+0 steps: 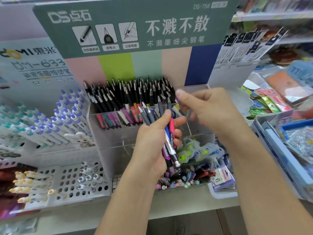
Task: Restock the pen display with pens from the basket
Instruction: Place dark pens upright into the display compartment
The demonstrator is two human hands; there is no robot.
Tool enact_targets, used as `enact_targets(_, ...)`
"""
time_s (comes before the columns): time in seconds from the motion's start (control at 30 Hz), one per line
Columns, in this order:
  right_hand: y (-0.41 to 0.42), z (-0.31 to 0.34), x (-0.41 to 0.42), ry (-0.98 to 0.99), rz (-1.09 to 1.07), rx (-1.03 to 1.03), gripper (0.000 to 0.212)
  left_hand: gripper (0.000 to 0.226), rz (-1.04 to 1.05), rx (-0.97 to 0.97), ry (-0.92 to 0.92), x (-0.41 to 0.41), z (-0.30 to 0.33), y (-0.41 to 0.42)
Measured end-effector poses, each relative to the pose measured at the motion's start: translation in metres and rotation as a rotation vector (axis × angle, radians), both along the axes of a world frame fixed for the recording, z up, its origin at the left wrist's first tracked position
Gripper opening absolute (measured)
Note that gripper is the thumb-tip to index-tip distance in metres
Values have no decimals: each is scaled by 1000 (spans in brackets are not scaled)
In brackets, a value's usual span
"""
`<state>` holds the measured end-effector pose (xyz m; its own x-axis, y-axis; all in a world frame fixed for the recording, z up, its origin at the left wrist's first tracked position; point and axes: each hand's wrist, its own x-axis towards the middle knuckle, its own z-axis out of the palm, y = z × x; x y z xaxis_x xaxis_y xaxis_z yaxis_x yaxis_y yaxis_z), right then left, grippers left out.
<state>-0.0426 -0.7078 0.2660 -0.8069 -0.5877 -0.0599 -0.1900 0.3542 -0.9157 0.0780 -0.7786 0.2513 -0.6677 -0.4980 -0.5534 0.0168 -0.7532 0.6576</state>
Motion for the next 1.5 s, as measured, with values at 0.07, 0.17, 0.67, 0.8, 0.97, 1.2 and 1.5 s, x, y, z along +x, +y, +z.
enact_targets(0.07,4,-4,15,-326,45,-41,35,31,-27,-14,0,-2,1,2)
enact_targets(0.17,5,-13,30,-670,32,-228,23,36,-56,-50,-24,-3,-2,5)
enact_targets(0.67,-19,-6,-19,437,-143,-366,16,23,7,-58,-45,5,-10,5)
enact_targets(0.8,-36,-18,-25,495,-31,-109,12,21,14,-21,21,7,-2,4)
enact_targets(0.97,-38,-19,-18,455,-66,-50,10,7,73,28,35,15,-3,0)
enact_targets(1.2,-31,-20,-11,480,-36,100,18,18,97,7,15,18,-8,-1)
enact_targets(1.5,11,-15,37,-341,21,-88,29,22,-39,-85,0,12,-8,6)
